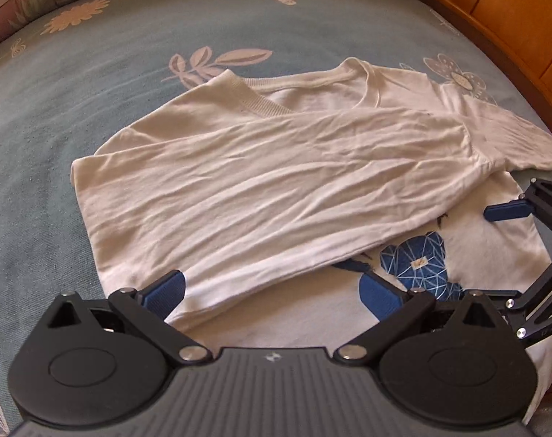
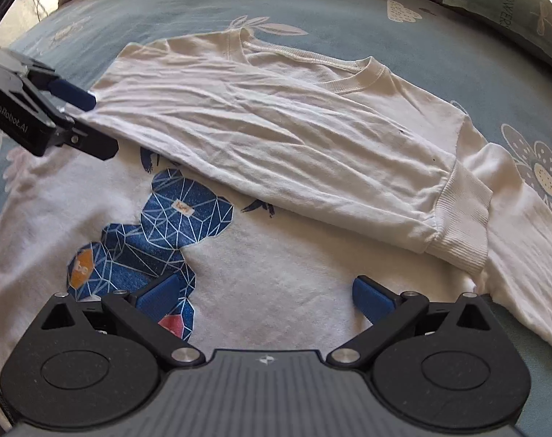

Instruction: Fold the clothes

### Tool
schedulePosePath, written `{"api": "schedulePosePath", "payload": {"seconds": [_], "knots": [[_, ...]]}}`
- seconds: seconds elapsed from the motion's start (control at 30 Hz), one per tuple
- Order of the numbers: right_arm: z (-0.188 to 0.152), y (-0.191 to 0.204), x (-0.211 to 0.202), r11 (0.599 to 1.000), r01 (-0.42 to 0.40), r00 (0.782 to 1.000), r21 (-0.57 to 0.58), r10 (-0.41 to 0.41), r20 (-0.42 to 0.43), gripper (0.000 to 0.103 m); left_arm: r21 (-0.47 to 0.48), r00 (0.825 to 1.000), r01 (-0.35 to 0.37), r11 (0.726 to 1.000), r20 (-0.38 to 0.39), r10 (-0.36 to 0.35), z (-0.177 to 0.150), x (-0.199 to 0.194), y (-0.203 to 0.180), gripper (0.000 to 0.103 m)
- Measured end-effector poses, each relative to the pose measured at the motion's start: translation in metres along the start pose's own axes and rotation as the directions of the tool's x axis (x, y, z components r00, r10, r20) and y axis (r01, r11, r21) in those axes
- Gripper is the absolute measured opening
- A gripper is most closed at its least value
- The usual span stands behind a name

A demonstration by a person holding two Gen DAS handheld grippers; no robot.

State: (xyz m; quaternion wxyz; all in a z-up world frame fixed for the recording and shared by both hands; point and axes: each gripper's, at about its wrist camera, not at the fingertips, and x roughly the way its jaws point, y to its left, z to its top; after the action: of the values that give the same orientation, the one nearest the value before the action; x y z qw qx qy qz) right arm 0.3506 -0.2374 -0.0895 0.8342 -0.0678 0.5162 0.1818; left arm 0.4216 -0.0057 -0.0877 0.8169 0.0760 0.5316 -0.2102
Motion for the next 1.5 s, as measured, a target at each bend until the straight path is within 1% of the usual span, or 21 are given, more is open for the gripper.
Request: {"api": "schedulePosePath", "payload": {"seconds": [0.07,0.17,0.2,0.27,0.37,0.47,0.6,0.7,0.77,0.8,0.9,0.97,1.03,1.07,1.13,1.2,1.27,1.37,1.4,1.47,1.5], "knots": [[-0.002,-0.008,-0.008,0.998,-0.001,1.000,0.055,0.000,0.027,0.103,0.003,1.000,0.001,1.000,0.002,-0.001,0.001,-0.001,-0.006,0.101],[-0.009,-0.023,-0.010,0.993,-0.008,1.000,0.116,0.007,0.006,0.103,0.006,0.999,0.006,1.000,-0.039,-0.006,-0.003,0.009,-0.013,0.101],[-0.012,-0.028,-0.009,0.991,-0.010,1.000,0.133,0.011,-0.006,0.103,0.003,0.998,-0.007,1.000,-0.060,0.007,-0.005,0.014,-0.014,0.101],[-0.017,-0.035,-0.015,0.989,-0.023,1.000,0.148,0.023,0.003,0.103,-0.009,0.998,-0.035,0.999,-0.058,0.035,-0.005,0.014,-0.016,0.101],[-0.022,-0.048,-0.031,0.980,-0.046,0.998,0.193,0.036,0.057,0.103,-0.048,0.998,-0.037,0.998,-0.043,0.035,0.000,0.009,-0.019,0.101],[-0.026,-0.071,-0.047,0.963,-0.043,0.993,0.265,0.013,0.114,0.103,-0.042,0.999,-0.036,0.998,-0.020,0.036,0.010,0.003,-0.031,0.101],[-0.042,-0.119,-0.064,0.909,-0.032,0.986,0.416,-0.040,0.162,0.103,-0.004,1.000,0.015,1.000,0.024,-0.014,0.028,0.000,-0.058,0.101],[-0.068,-0.167,-0.077,0.814,-0.043,0.981,0.580,-0.076,0.179,0.103,0.058,0.997,0.052,0.997,0.055,-0.055,0.042,0.002,-0.086,0.101],[-0.088,-0.192,-0.087,0.759,-0.013,0.973,0.651,-0.140,0.183,0.103,0.108,0.994,0.082,0.991,0.062,-0.089,0.050,0.007,-0.107,0.101],[-0.096,-0.201,-0.091,0.743,0.008,0.969,0.670,-0.173,0.179,0.103,0.133,0.992,0.098,0.986,0.065,-0.107,0.054,0.009,-0.118,0.101],[-0.120,-0.225,-0.106,0.707,0.068,0.947,0.704,-0.268,0.177,0.103,0.191,0.988,0.127,0.973,0.058,-0.140,0.061,0.018,-0.147,0.101],[-0.129,-0.237,-0.117,0.703,0.089,0.925,0.706,-0.321,0.203,0.103,0.224,0.987,0.141,0.964,0.049,-0.155,0.065,0.023,-0.163,0.101],[-0.128,-0.246,-0.121,0.713,0.096,0.906,0.694,-0.351,0.235,0.103,0.243,0.984,0.155,0.958,0.047,-0.171,0.068,0.026,-0.176,0.101],[-0.127,-0.251,-0.119,0.719,0.092,0.903,0.689,-0.351,0.247,0.103,0.250,0.983,0.162,0.955,0.045,-0.179,0.069,0.029,-0.183,0.101],[-0.121,-0.259,-0.111,0.726,0.075,0.905,0.684,-0.337,0.259,0.103,0.262,0.981,0.175,0.949,0.033,-0.190,0.071,0.033,-0.192,0.101],[-0.118,-0.264,-0.098,0.738,0.048,0.918,0.673,-0.297,0.261,0.103,0.275,0.982,0.178,0.945,0.018,-0.191,0.075,0.038,-0.200,0.101],[-0.122,-0.266,-0.090,0.745,0.054,0.931,0.665,-0.278,0.236,0.103,0.290,0.981,0.185,0.939,0.007,-0.195,0.077,0.041,-0.206,0.101],[-0.145,-0.274,-0.091,0.736,0.089,0.927,0.671,-0.307,0.215,0.103,0.316,0.978,0.197,0.928,-0.002,-0.207,0.080,0.044,-0.213,0.101],[-0.152,-0.278,-0.096,0.721,0.092,0.925,0.686,-0.317,0.209,0.103,0.322,0.978,0.198,0.926,-0.005,-0.207,0.080,0.044,-0.215,0.101],[-0.163,-0.286,-0.104,0.670,0.149,0.917,0.727,-0.368,0.151,0.103,0.332,0.978,0.200,0.922,-0.007,-0.209,0.080,0.045,-0.219,0.101],[-0.167,-0.289,-0.109,0.649,0.155,0.911,0.745,-0.386,0.146,0.103,0.332,0.978,0.200,0.922,-0.004,-0.210,0.081,0.045,-0.221,0.101]]}}
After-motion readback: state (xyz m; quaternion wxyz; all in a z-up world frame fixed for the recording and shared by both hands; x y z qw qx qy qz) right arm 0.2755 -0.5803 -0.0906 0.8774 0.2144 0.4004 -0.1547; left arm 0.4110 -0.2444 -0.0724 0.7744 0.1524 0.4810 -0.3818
